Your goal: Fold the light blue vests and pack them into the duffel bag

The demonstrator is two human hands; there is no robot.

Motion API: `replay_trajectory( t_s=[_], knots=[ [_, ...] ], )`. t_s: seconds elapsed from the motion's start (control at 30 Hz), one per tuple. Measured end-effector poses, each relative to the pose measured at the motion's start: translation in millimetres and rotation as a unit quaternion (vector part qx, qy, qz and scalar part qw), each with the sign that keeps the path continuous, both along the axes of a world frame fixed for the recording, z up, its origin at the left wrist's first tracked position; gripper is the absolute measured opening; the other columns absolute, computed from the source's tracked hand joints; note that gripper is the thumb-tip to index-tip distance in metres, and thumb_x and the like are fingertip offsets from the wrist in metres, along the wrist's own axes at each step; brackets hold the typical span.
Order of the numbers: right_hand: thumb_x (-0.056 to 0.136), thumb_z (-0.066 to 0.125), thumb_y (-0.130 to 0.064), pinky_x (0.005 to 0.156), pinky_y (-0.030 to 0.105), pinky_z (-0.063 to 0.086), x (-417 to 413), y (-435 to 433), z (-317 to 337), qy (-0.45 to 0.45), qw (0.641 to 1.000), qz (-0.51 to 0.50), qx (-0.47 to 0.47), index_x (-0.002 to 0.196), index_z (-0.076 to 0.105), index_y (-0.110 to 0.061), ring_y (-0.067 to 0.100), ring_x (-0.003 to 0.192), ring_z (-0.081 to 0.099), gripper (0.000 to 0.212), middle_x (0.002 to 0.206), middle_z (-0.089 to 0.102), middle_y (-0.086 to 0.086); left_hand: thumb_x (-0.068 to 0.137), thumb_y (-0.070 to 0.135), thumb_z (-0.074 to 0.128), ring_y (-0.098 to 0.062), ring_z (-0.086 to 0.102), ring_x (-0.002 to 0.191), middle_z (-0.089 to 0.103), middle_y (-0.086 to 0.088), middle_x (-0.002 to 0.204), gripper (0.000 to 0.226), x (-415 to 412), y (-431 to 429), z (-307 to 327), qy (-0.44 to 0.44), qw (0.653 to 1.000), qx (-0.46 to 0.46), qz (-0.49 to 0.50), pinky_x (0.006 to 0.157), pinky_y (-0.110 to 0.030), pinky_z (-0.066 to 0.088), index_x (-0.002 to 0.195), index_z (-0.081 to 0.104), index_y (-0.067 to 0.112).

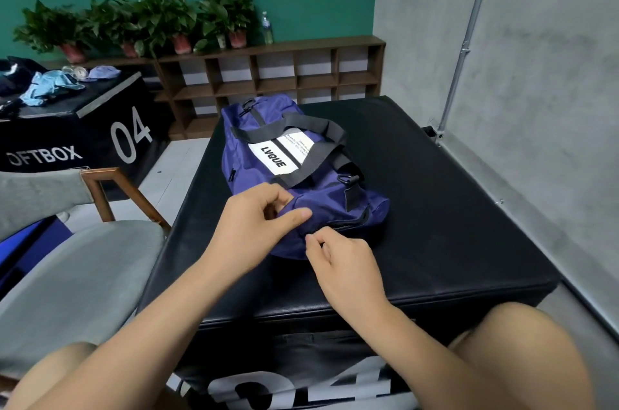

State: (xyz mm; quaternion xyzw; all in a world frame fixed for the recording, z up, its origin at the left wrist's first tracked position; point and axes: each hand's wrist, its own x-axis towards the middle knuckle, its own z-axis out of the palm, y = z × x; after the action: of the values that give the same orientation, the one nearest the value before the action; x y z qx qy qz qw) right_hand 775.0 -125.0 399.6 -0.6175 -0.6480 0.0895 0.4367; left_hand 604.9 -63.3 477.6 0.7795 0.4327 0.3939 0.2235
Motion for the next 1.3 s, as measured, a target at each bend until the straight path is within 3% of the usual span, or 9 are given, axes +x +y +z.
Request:
replay_trajectory(
  t_s=[0.2, 0.47, 0.63, 0.7, 0.83, 1.0, 1.2, 1.3],
  knots=[
    [0.105, 0.049, -0.046, 0.053, 0.044, 0.044, 11.9, -10.3, 0.0, -0.086, 0.996, -0.011, 0.016, 0.077, 0.041, -0.029, 0.020, 0.052, 0.037, 0.033, 0.051, 0.028, -0.008, 0.091, 0.025, 0.084, -0.014, 0.055, 0.068, 0.062, 0.003, 0.077, 0.011, -14.3, -5.0, -13.3, 0.016, 0.999, 0.042, 0.011, 0.066, -0.017, 0.041, 0.087, 0.074, 0.026],
    [0.106, 0.057, -0.037, 0.051, 0.037, 0.030, 54.7, -8.7, 25.2, -0.083, 0.995, -0.040, 0.031, 0.075, 0.036, -0.031, 0.024, 0.049, 0.034, 0.038, 0.049, 0.032, -0.003, 0.095, 0.023, 0.080, -0.019, 0.058, 0.077, 0.065, 0.000, 0.083, 0.009, -55.8, -0.7, -1.0, 0.044, 0.997, 0.039, 0.045, 0.072, -0.027, 0.046, 0.088, 0.074, 0.025],
    [0.107, 0.057, -0.037, 0.049, 0.031, 0.023, 50.2, -7.9, 27.5, -0.090, 0.996, -0.011, 0.026, 0.069, 0.028, -0.038, 0.023, 0.048, 0.033, 0.047, 0.047, 0.031, -0.002, 0.095, 0.022, 0.079, -0.017, 0.060, 0.079, 0.067, 0.002, 0.087, 0.011, -77.9, -1.5, -1.5, 0.043, 0.996, 0.031, 0.066, 0.071, -0.022, 0.045, 0.088, 0.075, 0.029],
    [0.107, 0.056, -0.038, 0.048, 0.032, 0.024, 47.6, -4.9, 26.8, -0.087, 0.996, -0.006, 0.020, 0.069, 0.029, -0.036, 0.023, 0.048, 0.032, 0.047, 0.047, 0.031, -0.002, 0.095, 0.021, 0.079, -0.015, 0.061, 0.080, 0.067, 0.003, 0.088, 0.012, -86.0, -2.9, -0.8, 0.039, 0.996, 0.031, 0.074, 0.072, -0.021, 0.046, 0.087, 0.075, 0.030],
    [0.107, 0.056, -0.039, 0.047, 0.032, 0.025, 41.6, 0.5, 24.3, -0.082, 0.997, 0.006, 0.002, 0.070, 0.035, -0.030, 0.022, 0.048, 0.030, 0.043, 0.048, 0.032, -0.002, 0.094, 0.017, 0.080, -0.006, 0.061, 0.084, 0.066, 0.010, 0.093, 0.020, -105.4, -6.3, 1.4, 0.043, 0.994, 0.041, 0.096, 0.073, -0.007, 0.039, 0.087, 0.073, 0.035],
    [0.107, 0.055, -0.039, 0.046, 0.029, 0.027, 30.4, 9.7, 20.6, -0.084, 0.996, 0.029, -0.010, 0.074, 0.046, -0.027, 0.022, 0.046, 0.033, 0.037, 0.047, 0.035, -0.002, 0.093, 0.018, 0.081, -0.009, 0.058, 0.087, 0.064, 0.006, 0.088, 0.012, -129.1, -7.6, 1.0, 0.054, 0.989, 0.042, 0.135, 0.073, -0.008, 0.039, 0.089, 0.077, 0.029],
    [0.107, 0.056, -0.043, 0.047, 0.033, 0.034, 15.5, 29.1, 18.5, -0.082, 0.996, 0.043, -0.013, 0.071, 0.043, -0.031, 0.022, 0.046, 0.038, 0.040, 0.046, 0.038, -0.002, 0.094, 0.022, 0.080, -0.003, 0.058, 0.091, 0.064, 0.007, 0.092, 0.013, -153.6, 1.2, -3.3, 0.056, 0.981, 0.029, 0.185, 0.074, -0.004, 0.038, 0.087, 0.076, 0.032],
    [0.106, 0.057, -0.049, 0.052, 0.039, 0.044, 8.7, 38.4, 21.9, -0.091, 0.994, 0.050, -0.022, 0.074, 0.046, -0.032, 0.020, 0.049, 0.045, 0.038, 0.049, 0.044, -0.002, 0.095, 0.024, 0.079, -0.006, 0.057, 0.089, 0.060, 0.009, 0.092, 0.012, -155.1, 0.5, -9.2, 0.030, 0.975, 0.024, 0.221, 0.076, -0.012, 0.042, 0.088, 0.075, 0.033]
  ],
)
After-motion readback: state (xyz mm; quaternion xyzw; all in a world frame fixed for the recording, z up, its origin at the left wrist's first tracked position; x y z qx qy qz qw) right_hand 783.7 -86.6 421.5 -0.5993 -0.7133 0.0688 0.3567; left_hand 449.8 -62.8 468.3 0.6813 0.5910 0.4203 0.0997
